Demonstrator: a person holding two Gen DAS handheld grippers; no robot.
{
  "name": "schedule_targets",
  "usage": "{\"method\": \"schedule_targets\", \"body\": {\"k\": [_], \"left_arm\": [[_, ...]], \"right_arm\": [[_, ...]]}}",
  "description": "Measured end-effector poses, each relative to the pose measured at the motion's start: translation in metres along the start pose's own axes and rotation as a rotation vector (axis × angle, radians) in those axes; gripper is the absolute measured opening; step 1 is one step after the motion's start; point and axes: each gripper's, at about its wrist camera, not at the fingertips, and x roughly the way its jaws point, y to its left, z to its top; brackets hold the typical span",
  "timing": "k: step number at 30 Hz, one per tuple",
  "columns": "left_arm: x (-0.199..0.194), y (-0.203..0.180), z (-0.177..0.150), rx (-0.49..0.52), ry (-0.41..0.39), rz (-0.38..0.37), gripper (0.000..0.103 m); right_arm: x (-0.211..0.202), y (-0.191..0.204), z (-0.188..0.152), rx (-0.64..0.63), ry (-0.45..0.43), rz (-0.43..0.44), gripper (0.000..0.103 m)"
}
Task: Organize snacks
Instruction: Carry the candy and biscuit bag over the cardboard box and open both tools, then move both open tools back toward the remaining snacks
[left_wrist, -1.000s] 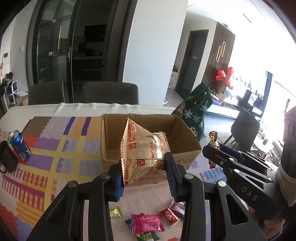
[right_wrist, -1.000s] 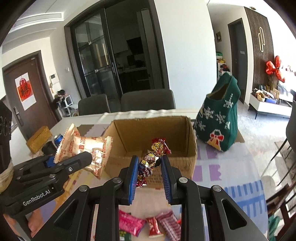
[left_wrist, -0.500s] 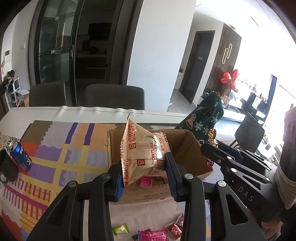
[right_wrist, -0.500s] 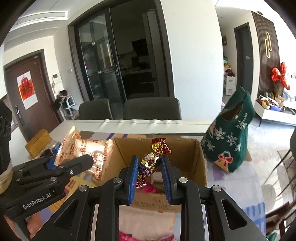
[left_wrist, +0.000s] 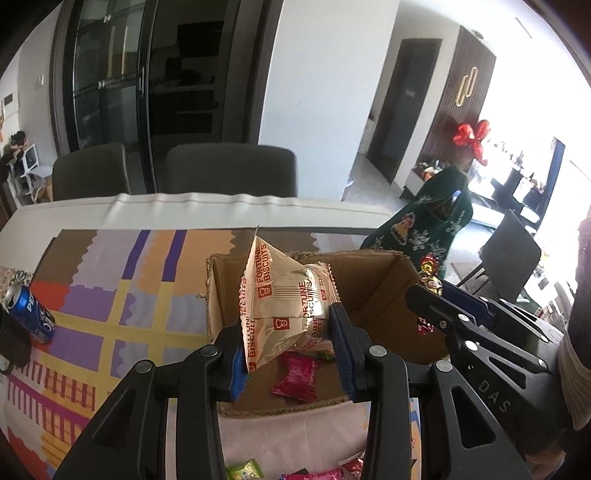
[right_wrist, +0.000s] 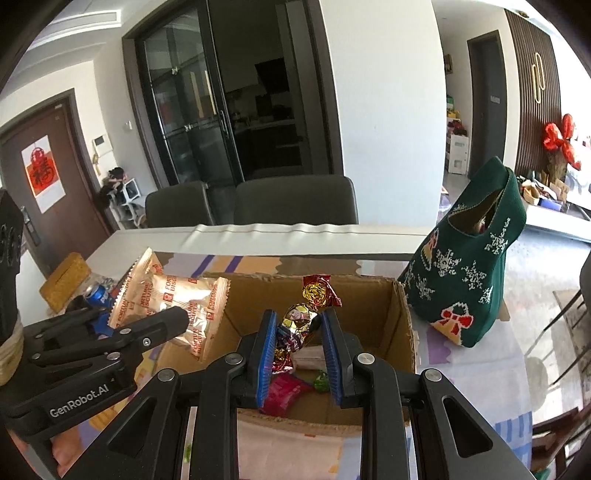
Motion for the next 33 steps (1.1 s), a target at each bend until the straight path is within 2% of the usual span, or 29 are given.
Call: {"method": "schedule_targets", "body": {"k": [1,3,4,6,8,25,33], "left_arm": [[0.002,0.000,0.001,-0.001,0.004,0.007,0.042],[0.005,-0.001,0.002,0.005,0.018,0.040,0.057],[0.004,-0.002,0.001,0.013,0.012,0.055,0.059],[0.001,-0.002,-0.002,0.030,0.003,0.080,0.063],[-0.004,-0.001,-0.007,0.037,0.001,0.090,0.065],[-0.075,-0.011,-0.063,0.073,-0.067,0.041,0.071],[-0.089,-0.017,-0.091,0.081,-0.065,0.038,0.073]], "right_arm": [[0.003,-0.001,0.001,0.001,0.005,-0.002,0.026],[0.008,-0.003,0.001,0.007,0.017,0.001,0.026],[0.010,-0.004,0.001,0.010,0.024,0.000,0.028],[0.012,-0.006,0.000,0.019,0.044,-0.005,0.045],[0.009,-0.008,-0.003,0.021,0.038,-0.027,0.045],[-0.057,0.007,-0.040,-0.031,-0.029,0.017,0.045],[-0.079,0.013,-0.061,-0.047,-0.032,0.033,0.045]]}}
